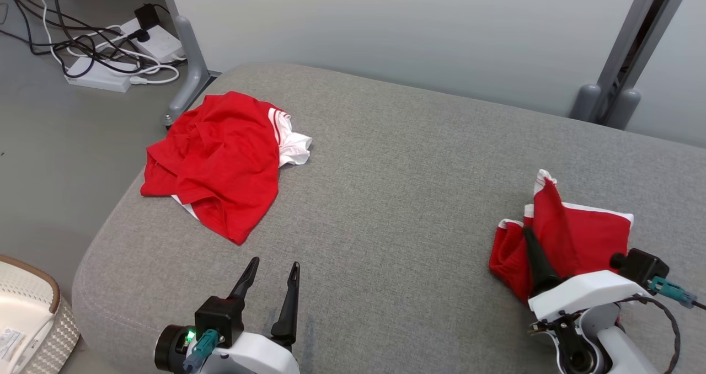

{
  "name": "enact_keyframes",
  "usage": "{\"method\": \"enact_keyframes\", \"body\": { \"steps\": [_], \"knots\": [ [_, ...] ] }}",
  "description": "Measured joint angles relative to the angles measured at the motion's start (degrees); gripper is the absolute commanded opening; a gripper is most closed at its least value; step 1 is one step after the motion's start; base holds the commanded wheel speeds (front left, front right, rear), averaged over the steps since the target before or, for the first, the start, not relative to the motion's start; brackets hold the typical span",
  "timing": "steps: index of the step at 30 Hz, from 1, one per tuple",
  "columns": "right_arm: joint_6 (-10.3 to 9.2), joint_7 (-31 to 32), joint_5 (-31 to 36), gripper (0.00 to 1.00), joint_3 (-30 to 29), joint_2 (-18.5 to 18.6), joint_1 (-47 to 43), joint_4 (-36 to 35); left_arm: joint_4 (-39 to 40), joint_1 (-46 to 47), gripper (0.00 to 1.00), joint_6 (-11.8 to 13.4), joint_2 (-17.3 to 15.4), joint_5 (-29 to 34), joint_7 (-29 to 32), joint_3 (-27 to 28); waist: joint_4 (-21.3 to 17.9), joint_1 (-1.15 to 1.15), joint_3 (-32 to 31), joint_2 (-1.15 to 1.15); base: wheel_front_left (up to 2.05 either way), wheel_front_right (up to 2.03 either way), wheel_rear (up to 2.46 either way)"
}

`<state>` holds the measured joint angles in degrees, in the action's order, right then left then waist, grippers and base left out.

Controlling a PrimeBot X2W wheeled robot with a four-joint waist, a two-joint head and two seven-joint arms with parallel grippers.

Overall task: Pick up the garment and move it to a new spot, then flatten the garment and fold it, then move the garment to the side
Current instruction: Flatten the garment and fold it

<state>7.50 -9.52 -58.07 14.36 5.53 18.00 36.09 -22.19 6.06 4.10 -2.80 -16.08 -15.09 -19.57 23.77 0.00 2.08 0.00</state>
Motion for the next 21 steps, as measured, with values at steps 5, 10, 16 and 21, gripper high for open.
{"method": "enact_keyframes", "body": {
  "steps": [5,10,16,21],
  "knots": [
    [0.00,-0.13,-0.09,1.00,3.32,-0.22,0.47,-0.03,0.01,0.00,1.00,0.02,0.00,-0.01,0.00,-0.14,0.46,0.00,-0.16,0.00,0.00,0.00,0.00],
    [0.00,0.52,-0.35,1.00,6.93,-0.86,0.34,0.73,-0.09,-0.02,1.00,0.09,0.01,-0.18,0.00,-0.15,0.58,0.00,-0.25,0.00,0.00,0.00,0.00],
    [0.00,3.92,-1.91,1.00,11.27,-1.71,-0.25,3.00,-0.26,-0.40,1.00,0.10,-0.01,-0.13,0.00,0.16,-0.23,0.00,-0.80,0.00,0.00,0.00,0.00],
    [0.00,4.98,-2.83,1.00,13.78,-1.88,-0.26,1.82,-0.20,-1.04,1.00,0.18,0.00,0.30,0.00,0.79,-2.46,0.00,-1.57,0.00,0.00,0.00,0.00]
  ]
}}
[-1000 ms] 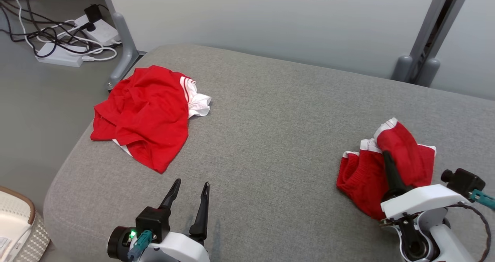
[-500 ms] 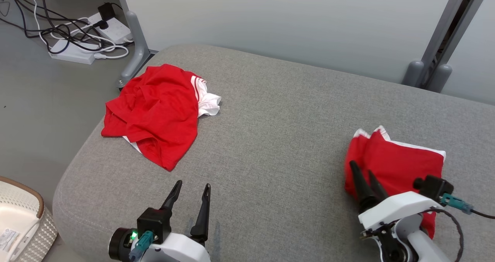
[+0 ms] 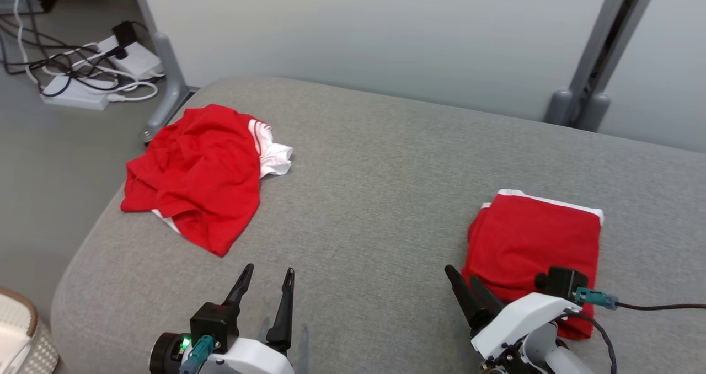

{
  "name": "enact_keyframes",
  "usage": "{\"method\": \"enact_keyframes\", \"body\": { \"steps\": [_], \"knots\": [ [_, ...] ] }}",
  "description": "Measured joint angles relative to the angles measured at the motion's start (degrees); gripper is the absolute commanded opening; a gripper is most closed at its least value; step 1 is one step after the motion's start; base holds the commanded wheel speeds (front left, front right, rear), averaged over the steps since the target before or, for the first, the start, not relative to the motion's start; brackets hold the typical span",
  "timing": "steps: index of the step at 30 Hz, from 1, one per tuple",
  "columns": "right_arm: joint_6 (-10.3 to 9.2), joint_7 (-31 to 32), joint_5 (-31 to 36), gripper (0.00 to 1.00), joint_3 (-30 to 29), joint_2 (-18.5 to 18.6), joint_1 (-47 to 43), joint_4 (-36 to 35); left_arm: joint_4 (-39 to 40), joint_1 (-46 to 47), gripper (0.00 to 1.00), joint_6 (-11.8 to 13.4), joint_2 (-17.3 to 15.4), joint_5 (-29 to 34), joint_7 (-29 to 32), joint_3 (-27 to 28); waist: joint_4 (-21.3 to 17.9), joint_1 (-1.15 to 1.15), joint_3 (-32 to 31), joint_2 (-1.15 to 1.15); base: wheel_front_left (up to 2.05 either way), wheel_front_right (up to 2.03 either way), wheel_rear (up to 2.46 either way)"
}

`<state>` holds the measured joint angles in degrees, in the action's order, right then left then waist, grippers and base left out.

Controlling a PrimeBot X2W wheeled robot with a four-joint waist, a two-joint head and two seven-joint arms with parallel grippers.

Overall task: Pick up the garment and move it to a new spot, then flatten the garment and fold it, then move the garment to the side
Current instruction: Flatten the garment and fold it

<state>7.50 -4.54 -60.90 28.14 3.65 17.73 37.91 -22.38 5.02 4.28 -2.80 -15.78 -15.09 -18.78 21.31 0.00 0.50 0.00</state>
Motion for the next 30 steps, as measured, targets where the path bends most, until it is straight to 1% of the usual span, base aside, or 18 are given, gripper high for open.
{"method": "enact_keyframes", "body": {
  "steps": [3,7,10,12,13,14,16,17,18,20,24,26,28,30],
  "knots": [
    [0.00,-0.49,0.04,1.00,0.66,0.97,0.21,-2.94,0.35,-0.19,1.00,0.00,0.00,0.04,0.00,0.76,-1.89,0.00,-0.58,0.00,0.00,0.00,0.00],
    [0.00,-3.28,2.29,1.00,0.16,5.11,0.15,-7.94,1.70,-0.33,1.00,0.10,0.03,0.04,0.00,2.10,-4.80,0.00,-1.46,0.00,0.00,0.00,0.00],
    [0.00,-6.45,8.45,1.00,-0.60,9.53,-0.45,-10.45,2.78,-0.62,1.00,0.42,-0.01,-0.89,0.00,3.25,-7.10,0.00,-2.03,0.00,0.00,0.00,0.00],
    [0.00,-8.05,12.46,1.00,-2.57,11.66,-1.43,-11.74,3.50,-0.66,1.00,0.85,0.02,-1.43,-0.01,3.86,-8.60,0.00,-2.34,0.00,0.00,0.00,0.00],
    [0.00,-8.68,13.81,1.00,-3.91,12.04,-2.08,-12.60,3.76,-0.66,1.00,0.85,0.01,-1.42,-0.01,4.05,-9.31,0.00,-2.47,0.00,0.00,0.00,0.00],
    [0.00,-8.68,13.81,1.00,-3.91,12.04,-2.08,-12.60,3.76,-0.66,1.00,0.85,0.01,-1.42,-0.01,4.05,-9.31,0.00,-2.47,0.00,0.00,0.00,0.00],
    [0.00,-9.44,17.40,1.00,-6.60,12.57,-3.45,-14.50,4.19,-0.66,1.00,0.85,0.03,-1.33,-0.01,4.41,-10.63,0.00,-2.70,0.00,0.00,0.00,0.00],
    [0.00,-9.79,20.19,1.00,-7.98,12.96,-4.15,-15.50,4.36,-0.66,1.00,0.85,0.01,-1.18,-0.01,4.67,-11.27,0.00,-2.78,0.00,0.00,0.00,0.00],
    [0.00,-10.18,26.04,1.00,-11.76,13.35,-5.59,-17.35,4.93,-0.66,1.00,0.85,0.00,-0.92,-0.01,5.41,-12.43,0.00,-2.86,0.00,0.00,0.00,0.00],
    [0.00,-10.35,30.44,1.00,-16.74,12.03,-7.44,-19.67,5.58,-0.67,1.00,0.85,0.01,-0.78,-0.01,6.14,-13.42,0.00,-2.87,0.00,0.00,0.00,0.00],
    [0.00,-10.45,40.72,1.00,-25.65,7.38,-11.62,-26.24,6.83,-0.99,1.00,0.82,0.01,-0.43,-0.01,7.11,-14.58,0.00,-2.58,0.00,0.00,0.00,0.00],
    [0.00,-10.45,44.66,1.00,-28.08,5.27,-13.54,-28.50,7.21,-1.32,1.00,0.78,0.01,-0.32,-0.01,7.36,-14.84,0.00,-2.42,0.00,0.00,0.00,0.00],
    [0.00,-10.45,46.69,1.00,-30.00,3.07,-15.12,-29.95,7.68,-1.69,1.00,0.75,0.01,-0.07,-0.01,7.77,-15.02,0.00,-2.32,0.00,0.00,0.00,0.00],
    [0.00,-10.45,48.55,1.00,-31.03,2.19,-16.17,-30.78,8.00,-2.33,1.00,0.74,0.01,0.05,-0.01,7.99,-15.08,0.00,-2.25,0.00,0.00,0.00,0.00]
  ]
}}
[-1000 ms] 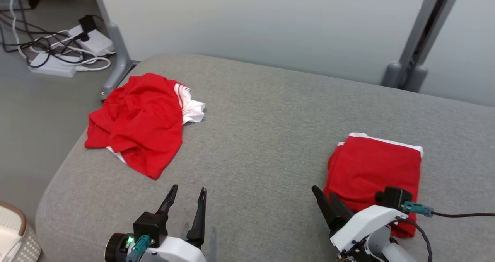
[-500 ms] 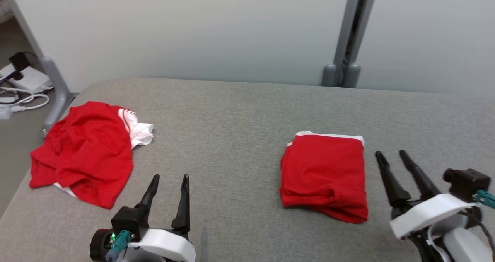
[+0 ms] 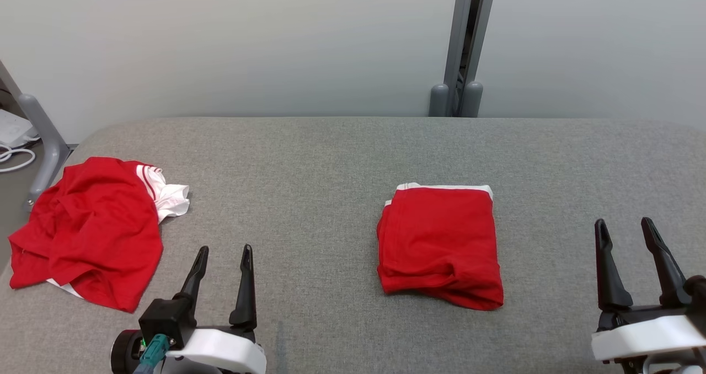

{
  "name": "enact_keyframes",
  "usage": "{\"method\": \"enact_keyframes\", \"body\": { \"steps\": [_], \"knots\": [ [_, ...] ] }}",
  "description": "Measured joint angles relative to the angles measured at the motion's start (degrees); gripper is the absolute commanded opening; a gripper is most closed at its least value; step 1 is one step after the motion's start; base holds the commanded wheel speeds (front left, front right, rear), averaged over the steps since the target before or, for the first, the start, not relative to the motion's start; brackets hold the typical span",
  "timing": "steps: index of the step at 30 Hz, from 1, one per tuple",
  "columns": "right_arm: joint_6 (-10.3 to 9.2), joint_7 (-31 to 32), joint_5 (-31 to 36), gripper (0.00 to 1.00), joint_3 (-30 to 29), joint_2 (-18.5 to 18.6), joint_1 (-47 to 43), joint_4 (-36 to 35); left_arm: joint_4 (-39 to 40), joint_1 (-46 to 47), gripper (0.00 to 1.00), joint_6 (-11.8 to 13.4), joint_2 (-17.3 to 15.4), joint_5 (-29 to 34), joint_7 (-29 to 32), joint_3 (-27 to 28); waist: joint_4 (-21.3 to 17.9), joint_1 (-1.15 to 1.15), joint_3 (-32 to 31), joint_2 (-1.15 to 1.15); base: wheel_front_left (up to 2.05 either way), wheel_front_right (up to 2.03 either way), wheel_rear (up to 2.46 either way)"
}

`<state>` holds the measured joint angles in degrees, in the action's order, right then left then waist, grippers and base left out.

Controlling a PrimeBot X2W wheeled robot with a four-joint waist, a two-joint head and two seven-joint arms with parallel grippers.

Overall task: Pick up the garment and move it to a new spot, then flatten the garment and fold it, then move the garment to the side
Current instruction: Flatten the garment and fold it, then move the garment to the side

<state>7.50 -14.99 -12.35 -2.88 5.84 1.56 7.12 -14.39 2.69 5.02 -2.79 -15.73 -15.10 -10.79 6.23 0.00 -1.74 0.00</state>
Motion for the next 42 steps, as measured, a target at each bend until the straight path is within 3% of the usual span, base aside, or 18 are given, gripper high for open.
{"method": "enact_keyframes", "body": {
  "steps": [14,42],
  "knots": [
    [0.00,0.00,2.23,1.00,-1.05,-2.33,-1.77,-0.44,0.69,-1.39,1.00,-0.10,0.00,1.63,0.00,-0.69,0.53,0.00,0.08,0.00,0.00,0.00,0.00],
    [0.00,0.00,1.79,1.00,-1.40,-2.79,-1.92,0.40,0.54,-1.44,1.00,-0.18,0.00,2.15,0.00,-1.11,1.84,0.00,0.10,0.00,0.00,0.00,0.00]
  ]
}}
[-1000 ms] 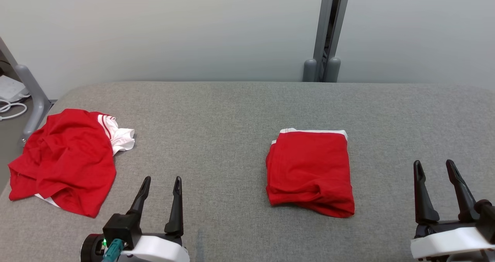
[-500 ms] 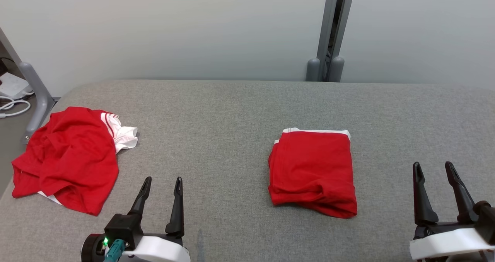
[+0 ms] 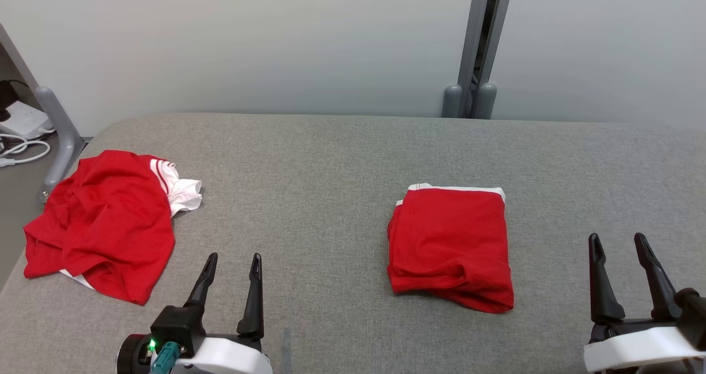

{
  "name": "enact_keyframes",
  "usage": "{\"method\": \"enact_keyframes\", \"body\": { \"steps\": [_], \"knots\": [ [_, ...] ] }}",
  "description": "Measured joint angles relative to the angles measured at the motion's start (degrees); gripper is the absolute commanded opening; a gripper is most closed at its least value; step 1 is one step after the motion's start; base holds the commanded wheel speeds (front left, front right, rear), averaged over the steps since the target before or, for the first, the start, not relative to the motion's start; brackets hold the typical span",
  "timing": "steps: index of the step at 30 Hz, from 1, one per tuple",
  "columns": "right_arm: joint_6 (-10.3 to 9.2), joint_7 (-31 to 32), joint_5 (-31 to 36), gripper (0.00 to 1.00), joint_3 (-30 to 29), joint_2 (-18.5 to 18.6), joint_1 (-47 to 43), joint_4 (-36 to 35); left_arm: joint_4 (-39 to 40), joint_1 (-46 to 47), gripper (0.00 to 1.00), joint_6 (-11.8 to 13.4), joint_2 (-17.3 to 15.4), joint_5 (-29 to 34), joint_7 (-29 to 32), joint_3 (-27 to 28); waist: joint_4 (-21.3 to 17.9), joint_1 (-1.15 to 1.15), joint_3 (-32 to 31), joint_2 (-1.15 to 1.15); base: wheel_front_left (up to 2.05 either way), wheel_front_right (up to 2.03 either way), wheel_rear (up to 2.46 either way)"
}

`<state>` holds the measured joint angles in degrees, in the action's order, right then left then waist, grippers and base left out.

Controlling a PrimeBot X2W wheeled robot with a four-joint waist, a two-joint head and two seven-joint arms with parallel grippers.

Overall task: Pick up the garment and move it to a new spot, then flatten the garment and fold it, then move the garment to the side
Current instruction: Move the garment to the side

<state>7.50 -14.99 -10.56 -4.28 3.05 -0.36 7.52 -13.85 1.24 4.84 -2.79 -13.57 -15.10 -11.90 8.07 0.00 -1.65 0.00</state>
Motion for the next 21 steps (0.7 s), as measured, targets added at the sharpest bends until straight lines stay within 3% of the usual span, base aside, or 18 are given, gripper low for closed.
{"method": "enact_keyframes", "body": {
  "steps": [13,17,21],
  "knots": [
    [0.00,-0.01,-0.89,1.00,0.53,-0.04,0.02,2.38,-0.19,-0.50,1.00,-0.26,-0.02,0.45,0.00,-0.57,0.10,0.00,0.58,0.00,0.00,0.00,0.00],
    [0.00,1.69,-6.28,1.00,3.56,0.94,1.72,5.13,0.24,-0.29,1.00,-0.58,0.01,0.79,0.00,-1.77,0.11,0.00,2.01,0.00,0.00,0.00,0.00],
    [0.00,8.50,-14.12,1.00,7.21,3.76,5.86,8.24,0.75,1.51,1.00,-0.84,-0.02,0.68,0.00,-2.33,0.26,0.00,4.63,0.00,0.00,0.00,0.00]
  ]
}}
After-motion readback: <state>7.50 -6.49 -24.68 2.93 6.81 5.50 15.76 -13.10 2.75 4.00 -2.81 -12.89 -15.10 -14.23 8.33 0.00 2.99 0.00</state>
